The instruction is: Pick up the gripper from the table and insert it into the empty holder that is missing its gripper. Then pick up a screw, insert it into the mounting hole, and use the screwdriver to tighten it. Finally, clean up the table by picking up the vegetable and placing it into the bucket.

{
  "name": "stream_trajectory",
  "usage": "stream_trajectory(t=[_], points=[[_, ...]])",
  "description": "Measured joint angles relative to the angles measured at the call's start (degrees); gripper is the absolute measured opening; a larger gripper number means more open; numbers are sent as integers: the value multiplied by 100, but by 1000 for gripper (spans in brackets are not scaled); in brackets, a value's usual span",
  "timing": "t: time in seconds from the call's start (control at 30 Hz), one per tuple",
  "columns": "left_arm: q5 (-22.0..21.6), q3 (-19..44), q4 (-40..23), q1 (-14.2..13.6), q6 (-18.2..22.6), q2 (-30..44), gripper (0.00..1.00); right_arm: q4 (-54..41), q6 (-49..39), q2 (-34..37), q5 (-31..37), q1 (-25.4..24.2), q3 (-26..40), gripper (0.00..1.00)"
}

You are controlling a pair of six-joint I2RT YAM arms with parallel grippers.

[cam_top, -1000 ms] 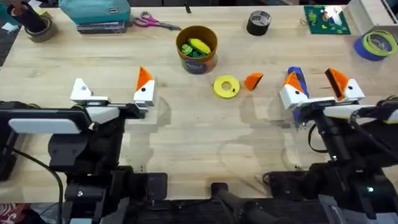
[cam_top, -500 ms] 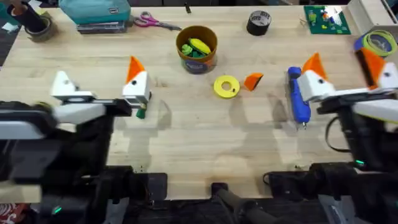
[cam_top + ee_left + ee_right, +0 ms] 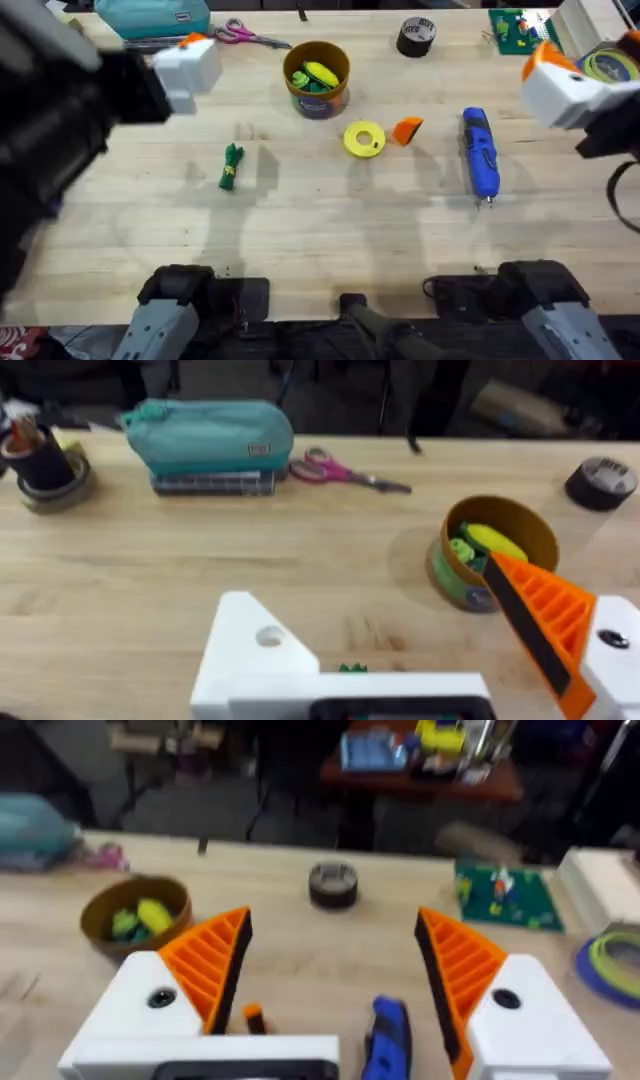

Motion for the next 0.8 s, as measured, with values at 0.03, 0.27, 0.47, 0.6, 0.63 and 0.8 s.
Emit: stream_trajectory(t=[0.03,0.27,0.47,0.6,0.63,0.8], points=[[2,199,-145,0,0,246,985,-199,0,222,-40,0,168,997],[26,1010,-843,0,0,1657,985,-1609,-42,1815,-178,0,1203,997],[26,1086,-1087,0,0,2427,986,-2695,-155,2710,-196,0,1908,996],[26,1086,-1095,0,0,2661,986,-2745,-199,2870,-202,0,2024,997],[26,1086,-1098,0,0,2684,986,-2751,-215,2874,-202,0,2028,997],[28,1086,-1091,0,-4,2692,985,-2754,-251,2874,-202,0,2044,997]])
